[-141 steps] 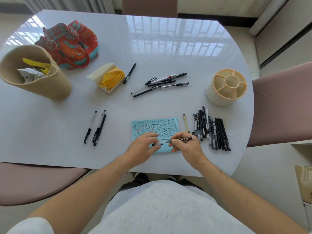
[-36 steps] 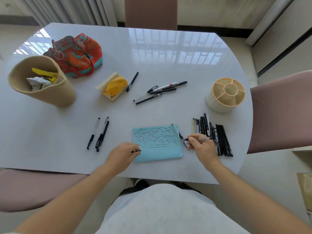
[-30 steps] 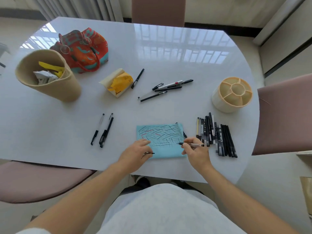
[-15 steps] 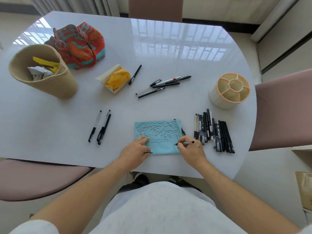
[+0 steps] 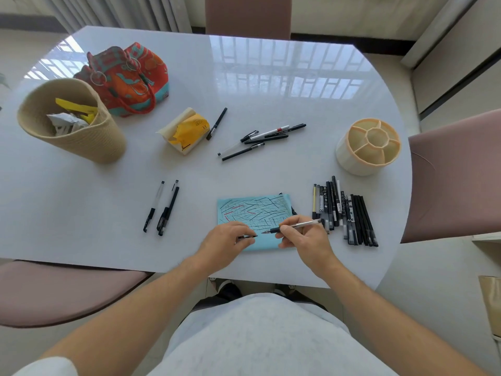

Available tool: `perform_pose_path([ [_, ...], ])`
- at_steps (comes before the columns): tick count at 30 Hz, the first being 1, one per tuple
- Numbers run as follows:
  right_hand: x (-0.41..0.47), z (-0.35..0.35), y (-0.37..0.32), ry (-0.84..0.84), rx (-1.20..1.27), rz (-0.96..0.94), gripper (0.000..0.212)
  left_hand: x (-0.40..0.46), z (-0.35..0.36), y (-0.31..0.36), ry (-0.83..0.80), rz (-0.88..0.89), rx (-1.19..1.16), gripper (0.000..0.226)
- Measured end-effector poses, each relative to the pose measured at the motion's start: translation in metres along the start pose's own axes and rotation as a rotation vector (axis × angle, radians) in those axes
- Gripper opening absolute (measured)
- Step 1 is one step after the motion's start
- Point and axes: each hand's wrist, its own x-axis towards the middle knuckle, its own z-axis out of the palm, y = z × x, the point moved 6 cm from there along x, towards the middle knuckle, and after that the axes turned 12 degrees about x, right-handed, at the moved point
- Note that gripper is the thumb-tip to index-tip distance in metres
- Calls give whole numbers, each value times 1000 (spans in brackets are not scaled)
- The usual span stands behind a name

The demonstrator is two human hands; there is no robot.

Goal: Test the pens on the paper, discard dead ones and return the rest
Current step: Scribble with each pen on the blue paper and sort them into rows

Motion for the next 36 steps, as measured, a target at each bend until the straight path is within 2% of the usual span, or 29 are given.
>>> perform_pose_path([
  [10, 0, 15, 2, -53, 5, -12, 3, 10, -7, 26, -7, 75, 20, 17],
  [15, -2, 18, 11, 70, 30, -48, 4, 19, -6, 35, 7, 65, 24, 16],
  [20, 2, 18, 12, 89, -15, -9, 7, 19, -1, 34, -22, 52, -12, 16],
  [23, 8, 15, 8, 45, -105, 18, 9, 20, 2, 34, -32, 52, -19, 20],
  [26, 22, 3, -8, 35, -125, 6, 12, 27, 0, 34, -39, 41, -53, 10],
  [28, 37, -18, -24, 107, -93, -8, 10, 31, -4, 26, -29, 1, -61, 30],
  [30, 52, -43, -39, 176, -181, 7, 6, 30, -8, 11, -25, -32, -15, 41],
  [33, 74, -70, -48, 228, -529, 41, 11, 23, -10, -14, -13, -70, 47, 35],
  [36, 88, -69, -47, 179, -747, 37, 23, 16, -11, -30, 21, -109, 67, 29],
])
